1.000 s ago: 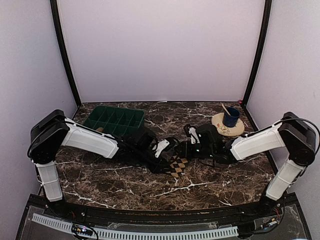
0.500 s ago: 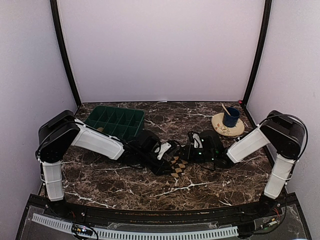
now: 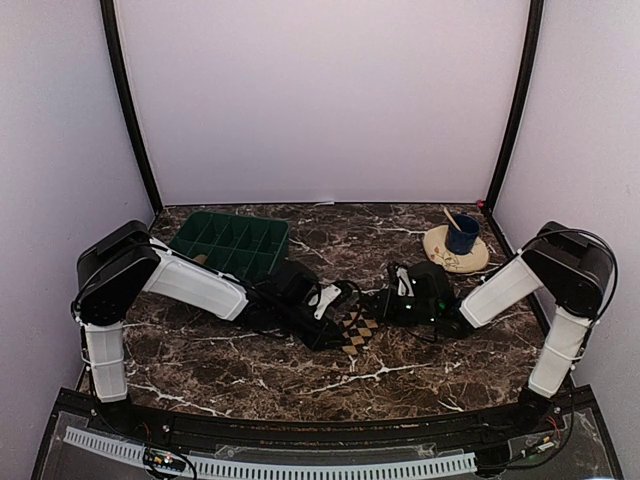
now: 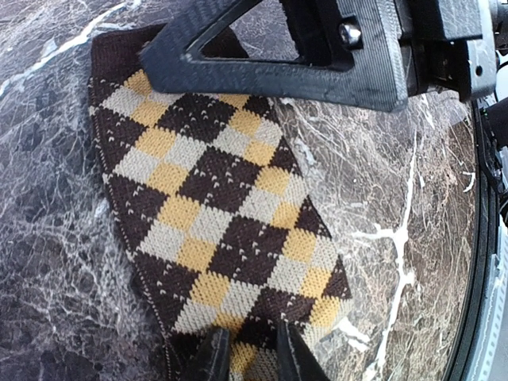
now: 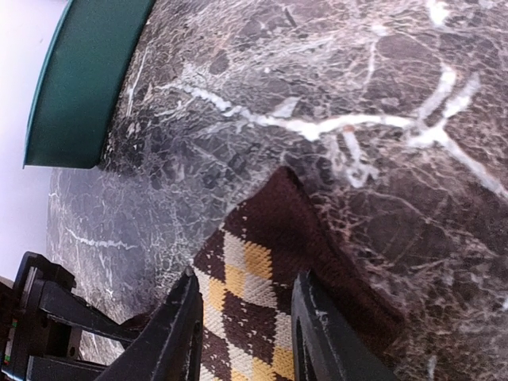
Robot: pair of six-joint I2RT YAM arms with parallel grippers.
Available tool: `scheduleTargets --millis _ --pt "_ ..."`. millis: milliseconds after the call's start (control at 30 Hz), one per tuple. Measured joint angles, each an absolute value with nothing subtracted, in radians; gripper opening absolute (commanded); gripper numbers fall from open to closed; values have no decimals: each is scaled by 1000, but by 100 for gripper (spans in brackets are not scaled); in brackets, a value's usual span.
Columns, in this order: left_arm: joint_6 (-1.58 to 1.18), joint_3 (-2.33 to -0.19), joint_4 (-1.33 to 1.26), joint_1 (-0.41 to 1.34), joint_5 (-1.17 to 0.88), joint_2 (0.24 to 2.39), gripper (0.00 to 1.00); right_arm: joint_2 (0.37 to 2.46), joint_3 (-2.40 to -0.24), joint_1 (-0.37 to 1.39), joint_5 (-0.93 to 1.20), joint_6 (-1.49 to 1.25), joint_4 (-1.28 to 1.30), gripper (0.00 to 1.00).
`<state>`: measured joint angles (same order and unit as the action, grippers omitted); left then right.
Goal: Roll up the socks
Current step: Smooth out the sock at the center of the board.
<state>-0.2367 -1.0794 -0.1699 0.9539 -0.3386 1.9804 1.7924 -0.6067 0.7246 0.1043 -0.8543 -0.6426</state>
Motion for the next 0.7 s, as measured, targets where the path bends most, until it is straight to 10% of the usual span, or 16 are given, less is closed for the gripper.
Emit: scheduleTargets --millis 700 --pt "-278 -1047 -217 958 -347 1974 21 1915 -796 718 182 -827 -554 34"
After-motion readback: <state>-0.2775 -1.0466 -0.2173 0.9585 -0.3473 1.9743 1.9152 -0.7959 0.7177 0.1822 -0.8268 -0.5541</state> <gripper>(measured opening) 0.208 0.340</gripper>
